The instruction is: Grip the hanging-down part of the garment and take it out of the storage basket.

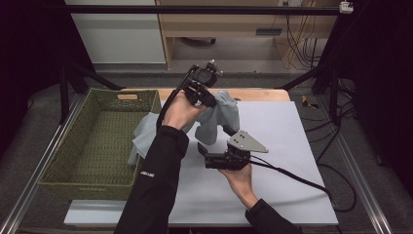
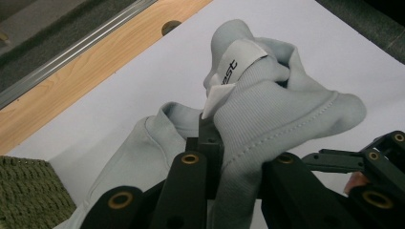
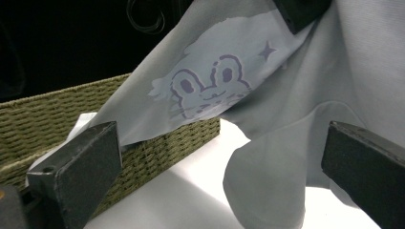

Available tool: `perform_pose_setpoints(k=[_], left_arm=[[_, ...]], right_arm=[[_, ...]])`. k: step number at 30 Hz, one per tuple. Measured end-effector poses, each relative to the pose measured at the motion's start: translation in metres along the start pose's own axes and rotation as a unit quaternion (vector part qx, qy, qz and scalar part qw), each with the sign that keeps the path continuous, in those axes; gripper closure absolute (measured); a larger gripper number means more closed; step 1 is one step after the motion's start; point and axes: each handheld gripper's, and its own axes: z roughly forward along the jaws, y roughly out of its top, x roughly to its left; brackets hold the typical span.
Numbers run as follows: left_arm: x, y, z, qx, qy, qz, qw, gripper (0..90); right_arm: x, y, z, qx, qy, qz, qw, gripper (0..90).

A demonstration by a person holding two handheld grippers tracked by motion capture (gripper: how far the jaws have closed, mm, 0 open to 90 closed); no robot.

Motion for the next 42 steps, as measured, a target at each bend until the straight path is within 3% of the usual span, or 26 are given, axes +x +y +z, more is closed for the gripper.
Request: perform_pose_setpoints(k=[7, 17, 28, 34, 35, 36, 37, 38, 39, 42], left_arm=[[0.0, -0.001, -0.001, 0.001, 0.002, 0.0, 1.0, 81.5], [-0.002, -0.001, -0.003, 0.002, 0.006, 0.002, 1.0, 81.5], [-0.002, -0.001, -0.003, 0.005, 0.007, 0.003, 1.0, 81.5], [-0.002, -0.002, -0.004, 0.008, 0.011, 0.003, 0.9999, 81.5], [-0.002, -0.002, -0.004, 0.009, 0.011, 0.004, 0.9999, 81.5], [-0.002, -0.002, -0.004, 0.009, 0.012, 0.004, 0.9999, 81.5], [-0.001, -0.002, -0.005, 0.009, 0.013, 0.003, 0.9999, 81.5], [-0.001, -0.003, -0.005, 0.009, 0.014, 0.004, 0.9999, 81.5], [-0.001, -0.003, -0.005, 0.01, 0.013, 0.003, 0.9999, 81.5], [0.0, -0.004, -0.006, 0.01, 0.014, 0.004, 0.9998, 81.5]], right_arm=[[0.005, 0.003, 0.015, 0.001, 0.005, -0.004, 1.0, 0.3], [0.023, 0.006, 0.045, 0.007, 0.012, -0.002, 0.9999, 0.3], [0.024, 0.002, 0.067, 0.014, 0.015, 0.001, 0.9998, 7.0], [0.023, 0.0, 0.075, 0.015, 0.02, -0.003, 0.9997, 26.4], [0.022, -0.002, 0.075, 0.016, 0.021, -0.009, 0.9996, 40.0], [0.022, -0.002, 0.075, 0.016, 0.021, -0.009, 0.9996, 40.0], [0.023, -0.002, 0.075, 0.017, 0.023, -0.008, 0.9996, 45.8], [0.024, -0.002, 0.075, 0.023, 0.032, 0.006, 0.9992, 58.6], [0.025, -0.002, 0.075, 0.028, 0.036, 0.017, 0.9989, 62.9], [0.025, -0.003, 0.075, 0.035, 0.032, 0.011, 0.9988, 74.8]])
